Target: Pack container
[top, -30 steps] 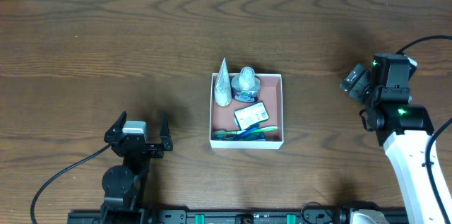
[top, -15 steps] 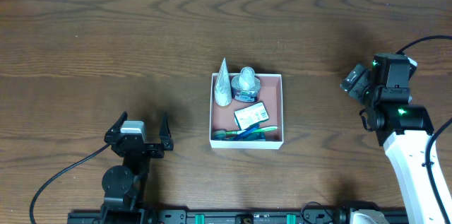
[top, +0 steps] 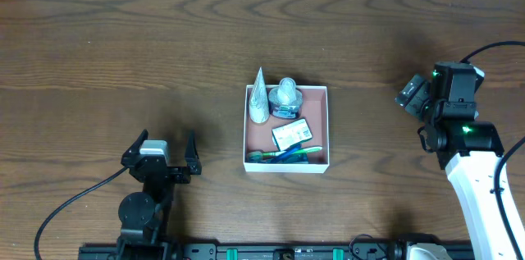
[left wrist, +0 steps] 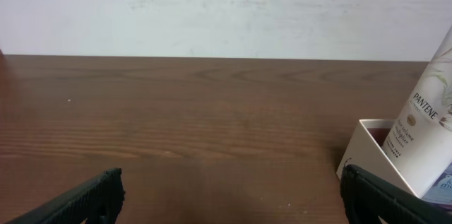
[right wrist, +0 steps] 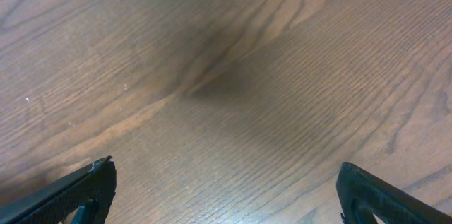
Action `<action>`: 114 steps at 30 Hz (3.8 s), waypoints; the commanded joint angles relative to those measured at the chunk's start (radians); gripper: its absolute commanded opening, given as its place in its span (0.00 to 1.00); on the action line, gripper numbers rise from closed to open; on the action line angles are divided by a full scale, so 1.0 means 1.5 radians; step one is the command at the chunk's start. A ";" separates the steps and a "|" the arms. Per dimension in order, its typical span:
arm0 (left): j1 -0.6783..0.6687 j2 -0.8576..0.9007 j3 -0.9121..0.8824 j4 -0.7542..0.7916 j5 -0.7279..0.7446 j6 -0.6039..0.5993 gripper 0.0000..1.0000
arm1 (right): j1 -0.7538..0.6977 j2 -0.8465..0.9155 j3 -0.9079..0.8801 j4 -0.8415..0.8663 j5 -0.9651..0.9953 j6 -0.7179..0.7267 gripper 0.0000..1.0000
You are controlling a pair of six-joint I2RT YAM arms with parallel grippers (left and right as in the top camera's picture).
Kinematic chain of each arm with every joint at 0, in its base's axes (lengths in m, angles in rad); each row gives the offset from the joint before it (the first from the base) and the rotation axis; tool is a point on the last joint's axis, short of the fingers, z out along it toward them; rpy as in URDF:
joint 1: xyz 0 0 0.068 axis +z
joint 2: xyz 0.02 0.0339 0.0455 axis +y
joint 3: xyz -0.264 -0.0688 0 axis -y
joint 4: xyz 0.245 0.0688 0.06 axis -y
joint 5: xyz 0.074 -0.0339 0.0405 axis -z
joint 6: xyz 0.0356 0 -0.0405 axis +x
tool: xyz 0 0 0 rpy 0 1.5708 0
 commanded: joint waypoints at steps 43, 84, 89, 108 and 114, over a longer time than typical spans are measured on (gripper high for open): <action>0.003 -0.004 -0.021 -0.010 -0.003 -0.003 0.98 | 0.055 -0.752 -0.516 0.494 -0.253 -0.317 0.99; 0.003 -0.004 -0.021 -0.010 -0.003 -0.003 0.98 | 0.054 -0.790 -0.603 0.371 -0.248 -0.381 0.99; 0.003 -0.004 -0.021 -0.010 -0.003 -0.003 0.98 | 0.054 -0.790 -0.603 0.371 -0.247 -0.381 0.99; 0.003 -0.004 -0.021 -0.010 -0.003 -0.003 0.98 | 0.054 -0.790 -0.603 0.371 -0.247 -0.381 0.99; 0.003 -0.004 -0.021 -0.010 -0.003 -0.003 0.98 | 0.054 -0.790 -0.603 0.371 -0.247 -0.381 0.99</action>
